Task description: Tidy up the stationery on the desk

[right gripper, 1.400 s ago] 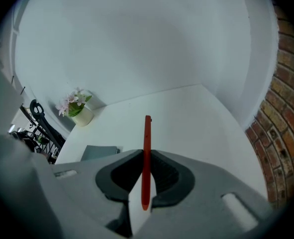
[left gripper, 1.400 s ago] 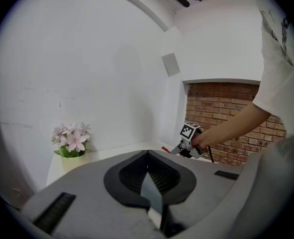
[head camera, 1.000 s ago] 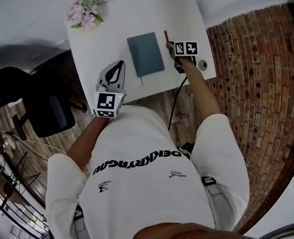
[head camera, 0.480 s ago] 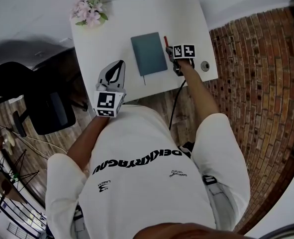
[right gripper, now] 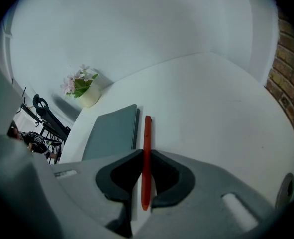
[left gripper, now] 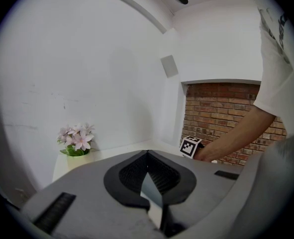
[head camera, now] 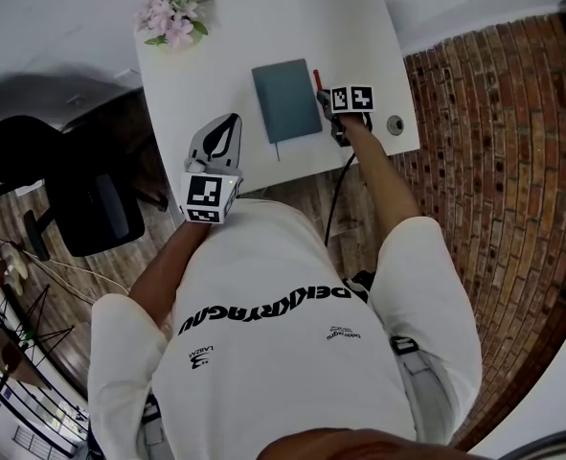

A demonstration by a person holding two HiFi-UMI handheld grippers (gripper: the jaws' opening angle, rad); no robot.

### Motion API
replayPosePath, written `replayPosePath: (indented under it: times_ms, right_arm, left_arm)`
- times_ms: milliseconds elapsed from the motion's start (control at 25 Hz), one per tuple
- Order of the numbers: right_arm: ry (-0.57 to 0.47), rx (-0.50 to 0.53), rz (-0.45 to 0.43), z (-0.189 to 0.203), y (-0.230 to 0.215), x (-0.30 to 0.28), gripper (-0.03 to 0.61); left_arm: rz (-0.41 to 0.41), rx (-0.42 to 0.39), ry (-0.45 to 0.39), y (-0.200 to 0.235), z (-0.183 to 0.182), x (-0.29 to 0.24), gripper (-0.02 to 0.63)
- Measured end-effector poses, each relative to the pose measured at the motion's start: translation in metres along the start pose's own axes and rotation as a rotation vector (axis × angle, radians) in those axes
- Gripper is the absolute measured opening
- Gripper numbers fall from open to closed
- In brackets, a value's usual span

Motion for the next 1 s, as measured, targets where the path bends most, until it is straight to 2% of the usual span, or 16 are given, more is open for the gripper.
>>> replayPosePath:
  times_ms: [600, 720, 1000]
  right_arm:
    - [0.01, 0.014, 0.027, 0.002, 0.005, -0.002, 0.051]
    - [0.014, 0.009, 0.03, 0.002, 0.005, -0.001, 0.069]
    - [-0.057, -0.011, 0.043, -0.008, 0.003, 0.017, 0.089]
  left_arm:
    - [-0.006, 0.013, -0.008, 0.0, 0.002, 0.006, -0.003]
    - [-0.008, 0.01, -0.008, 0.002, 0.002, 0.008, -0.002]
    - [0.009, 0.014, -0.009, 0.001, 0.001, 0.01, -0.002]
Point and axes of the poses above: the fingertips, and each gripper's own axes: x backward along the fingers, y to its left, z out of its underside, the point moved 4 cm from there along x, backward along the fingers, and after that the axes turned 13 degrees about x, right-handed, at the moved point
